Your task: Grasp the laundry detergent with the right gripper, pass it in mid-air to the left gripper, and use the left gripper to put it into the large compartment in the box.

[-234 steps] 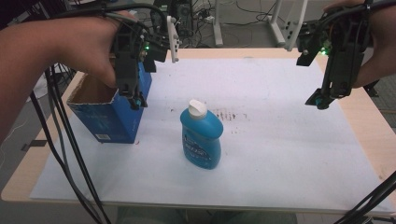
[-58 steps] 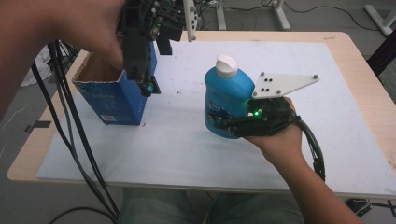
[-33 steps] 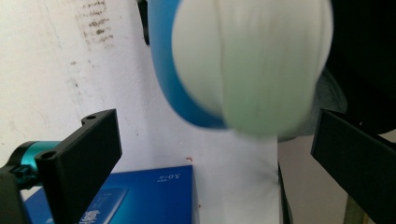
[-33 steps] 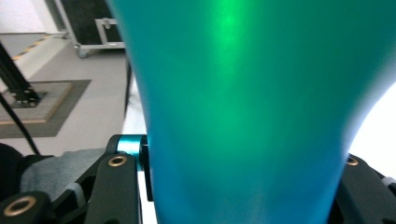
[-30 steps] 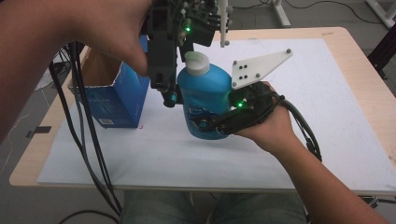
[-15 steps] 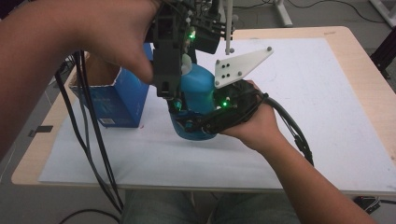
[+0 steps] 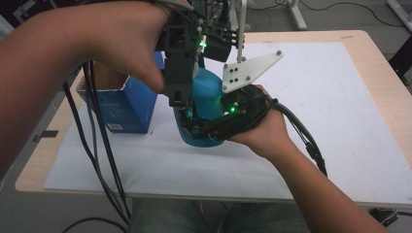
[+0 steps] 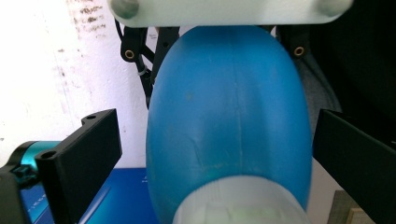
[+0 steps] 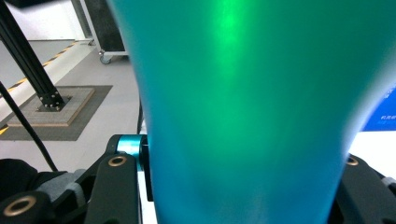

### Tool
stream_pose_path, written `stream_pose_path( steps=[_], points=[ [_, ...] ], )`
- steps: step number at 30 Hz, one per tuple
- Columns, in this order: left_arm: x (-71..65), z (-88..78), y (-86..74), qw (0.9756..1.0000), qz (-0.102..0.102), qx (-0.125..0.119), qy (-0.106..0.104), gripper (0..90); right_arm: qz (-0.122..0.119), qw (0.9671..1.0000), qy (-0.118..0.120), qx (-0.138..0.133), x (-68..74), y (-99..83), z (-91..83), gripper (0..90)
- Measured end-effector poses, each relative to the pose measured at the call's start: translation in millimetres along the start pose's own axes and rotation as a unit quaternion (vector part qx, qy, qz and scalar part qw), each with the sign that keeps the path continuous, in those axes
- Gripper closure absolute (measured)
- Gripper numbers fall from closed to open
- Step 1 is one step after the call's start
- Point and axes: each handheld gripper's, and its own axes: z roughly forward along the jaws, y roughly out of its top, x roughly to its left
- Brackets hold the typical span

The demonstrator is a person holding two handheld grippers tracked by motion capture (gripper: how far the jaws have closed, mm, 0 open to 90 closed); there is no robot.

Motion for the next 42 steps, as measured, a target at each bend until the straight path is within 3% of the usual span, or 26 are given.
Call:
stream_pose_path(
  steps=[8, 9, 16, 22, 42],
  points=[
    [0.1, 0.1, -0.1, 1.0000, -0.004, 0.002, -0.002, 5.4, 0.002, 1.0000, 0.000, 0.001, -0.4, -0.1, 0.6, 45.4],
    [0.4, 0.2, 0.3, 1.0000, 0.001, 0.003, 0.001, 9.6, 0.003, 1.0000, -0.001, 0.001, -0.4, -0.1, 0.7, 45.4],
    [-0.4, 0.2, 1.7, 0.9999, 0.002, 0.006, 0.011, 10.0, 0.005, 1.0000, -0.002, -0.001, -0.4, -0.2, 0.9, 45.4],
    [-1.8, -0.4, 3.2, 0.9997, 0.010, 0.007, 0.019, 17.6, 0.004, 1.0000, -0.003, -0.001, -0.2, 0.1, 0.1, 45.5],
    [-3.3, 3.3, 3.0, 0.9996, 0.009, 0.014, 0.022, 25.0, 0.003, 1.0000, -0.003, 0.001, 0.3, -0.4, 3.1, 45.5]
  ],
)
